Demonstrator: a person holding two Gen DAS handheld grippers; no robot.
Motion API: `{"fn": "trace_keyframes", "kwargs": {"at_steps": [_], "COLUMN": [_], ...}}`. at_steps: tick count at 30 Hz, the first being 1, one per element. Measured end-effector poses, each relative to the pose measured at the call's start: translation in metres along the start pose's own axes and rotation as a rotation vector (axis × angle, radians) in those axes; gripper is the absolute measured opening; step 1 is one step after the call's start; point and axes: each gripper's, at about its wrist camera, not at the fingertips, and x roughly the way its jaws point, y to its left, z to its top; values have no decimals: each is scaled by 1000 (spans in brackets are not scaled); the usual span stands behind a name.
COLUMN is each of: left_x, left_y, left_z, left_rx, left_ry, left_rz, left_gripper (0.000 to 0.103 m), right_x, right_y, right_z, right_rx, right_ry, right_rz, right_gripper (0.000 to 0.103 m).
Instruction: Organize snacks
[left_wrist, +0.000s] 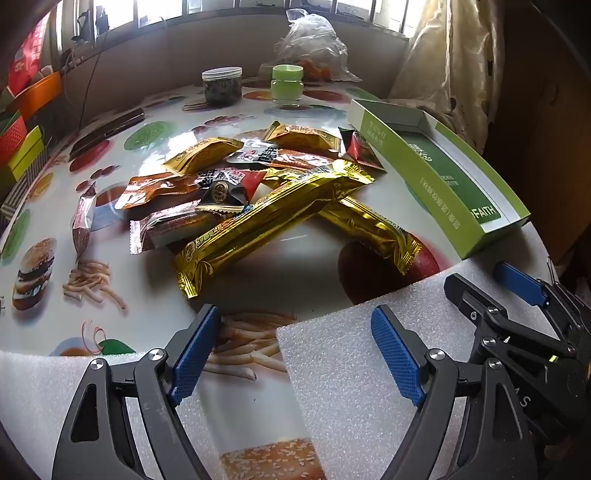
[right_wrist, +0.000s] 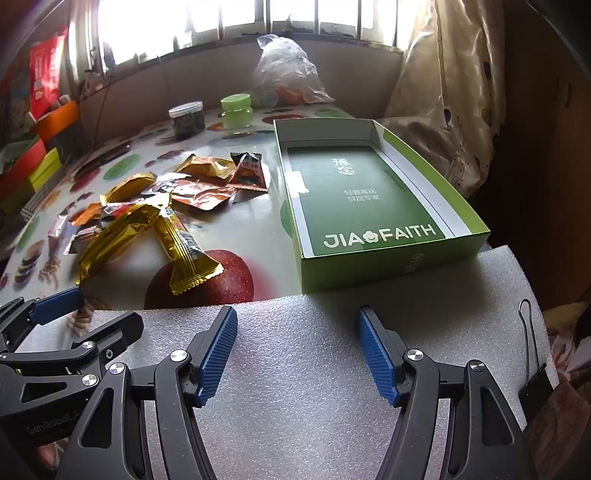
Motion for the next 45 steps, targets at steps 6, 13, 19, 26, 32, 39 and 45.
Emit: {"fn": "trace_keyframes", "kwargs": {"at_steps": [6,13,19,26,32,39,45], "left_x": [2,5,3,3,3,3,3], "left_y": [0,4,2,2,2,2,2], "left_z": [1,-1,-1,0,0,0,0], "left_rx": [2,4,4,4,3,3,3], "left_ry": [9,12,13,16,16,17,18], "left_rz": [2,1,3,3,4,4,4], "left_gripper": [84,84,84,84,84,84,84], "right_x": [-1,-1,-1,-1,-1,-2,-2], "right_y": [1,0,0,0,0,0,0], "right_z": [0,0,-1,0,0,0,0], "right_rx": [-5,-2,-2,-2,-3,-3,-3], "right_ry": [-2,0,-2,-2,-3,-3,-3], "right_rz": [-2,-2,-2,-2,-2,-2,-2], "right_gripper": [66,66,66,66,66,66,66]}}
